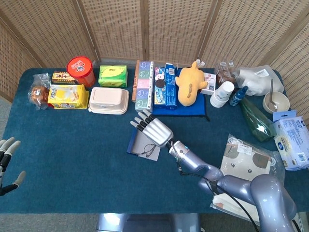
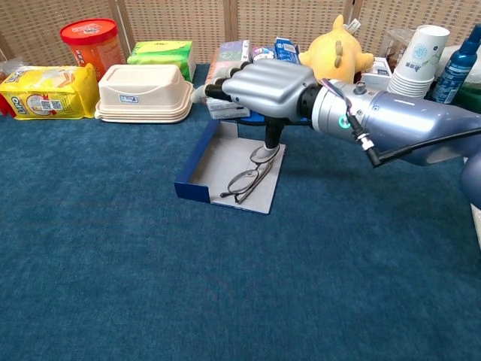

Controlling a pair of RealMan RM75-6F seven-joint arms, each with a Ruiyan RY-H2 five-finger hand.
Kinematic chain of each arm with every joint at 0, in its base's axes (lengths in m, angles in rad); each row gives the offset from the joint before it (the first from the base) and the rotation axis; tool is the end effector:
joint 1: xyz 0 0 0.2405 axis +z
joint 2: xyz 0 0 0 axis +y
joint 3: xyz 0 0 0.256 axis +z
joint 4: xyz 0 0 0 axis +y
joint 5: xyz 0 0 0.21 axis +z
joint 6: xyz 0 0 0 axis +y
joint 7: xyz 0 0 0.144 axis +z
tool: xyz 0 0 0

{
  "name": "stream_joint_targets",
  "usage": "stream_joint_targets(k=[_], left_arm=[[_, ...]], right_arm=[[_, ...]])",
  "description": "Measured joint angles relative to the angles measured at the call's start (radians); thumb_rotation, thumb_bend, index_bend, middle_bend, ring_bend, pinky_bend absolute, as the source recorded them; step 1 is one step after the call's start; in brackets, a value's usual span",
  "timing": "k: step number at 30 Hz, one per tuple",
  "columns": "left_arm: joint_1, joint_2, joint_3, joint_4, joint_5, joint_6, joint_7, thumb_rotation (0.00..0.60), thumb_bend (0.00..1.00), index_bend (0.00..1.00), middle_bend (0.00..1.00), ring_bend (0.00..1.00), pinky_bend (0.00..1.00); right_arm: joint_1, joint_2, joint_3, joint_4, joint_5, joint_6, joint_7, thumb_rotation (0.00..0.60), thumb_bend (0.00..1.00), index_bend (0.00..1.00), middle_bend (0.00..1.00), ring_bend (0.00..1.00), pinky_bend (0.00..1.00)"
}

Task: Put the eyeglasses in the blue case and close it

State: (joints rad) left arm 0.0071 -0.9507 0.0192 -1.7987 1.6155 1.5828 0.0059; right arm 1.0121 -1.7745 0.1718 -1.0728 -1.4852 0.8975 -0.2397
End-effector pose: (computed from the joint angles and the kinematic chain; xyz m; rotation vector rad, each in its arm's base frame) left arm -0.2846 0.1379 0.1921 -1.4055 -0.9069 -0.9252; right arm -0.0551 -0.3801 -0.0729 2.1758 -0.3571 1.0477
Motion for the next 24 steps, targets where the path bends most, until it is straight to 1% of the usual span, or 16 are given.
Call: stream_joint_targets(k=[5, 9, 14, 16, 17, 21, 24], left_arm=[[0.001, 0.001, -0.001, -0.003, 0.002, 0.004, 0.003, 0.6, 0.31, 0.06, 0.06, 0.0, 0.0], [0.001, 0.0, 0.0, -0.003, 0.003, 0.003, 0.005, 0.6, 0.31, 0.06, 0.06, 0.0, 0.0], [0.003, -0.003, 0.003, -0.001, 0.001, 0.002, 0.005, 0.6, 0.31, 0.06, 0.06, 0.0, 0.0], [0.003, -0.004, 0.003, -0.001, 0.001, 0.0, 0.005, 0.6, 0.31, 0.06, 0.06, 0.0, 0.0], [0.003, -0.005, 0.003, -0.001, 0.001, 0.0, 0.005, 0.6, 0.31, 0.06, 0.06, 0.0, 0.0], [0.002, -0.007, 0.003, -0.001, 0.001, -0.001, 0.007, 0.6, 0.31, 0.06, 0.06, 0.0, 0.0], [0.003, -0.008, 0.004, 0.001, 0.0, -0.003, 0.007, 0.6, 0.31, 0.06, 0.06, 0.0, 0.0]], right_arm=[[-0.008, 0.001, 0.001, 0.002, 0.0, 0.023, -0.008, 0.6, 0.0, 0.09, 0.13, 0.0, 0.05], [-0.016, 0.009, 0.013, -0.018, 0.01, 0.041, 0.009, 0.6, 0.0, 0.1, 0.14, 0.01, 0.05], [-0.024, 0.039, 0.027, -0.084, 0.033, 0.029, 0.09, 0.6, 0.0, 0.14, 0.16, 0.05, 0.05], [-0.025, 0.054, 0.03, -0.113, 0.041, 0.019, 0.13, 0.599, 0.02, 0.17, 0.18, 0.08, 0.05], [-0.026, 0.064, 0.031, -0.133, 0.046, 0.009, 0.158, 0.595, 0.02, 0.18, 0.19, 0.09, 0.05], [-0.024, 0.097, 0.032, -0.191, 0.059, -0.039, 0.236, 0.543, 0.04, 0.23, 0.23, 0.12, 0.06], [-0.017, 0.112, 0.03, -0.216, 0.073, -0.086, 0.278, 0.517, 0.04, 0.24, 0.24, 0.13, 0.06]])
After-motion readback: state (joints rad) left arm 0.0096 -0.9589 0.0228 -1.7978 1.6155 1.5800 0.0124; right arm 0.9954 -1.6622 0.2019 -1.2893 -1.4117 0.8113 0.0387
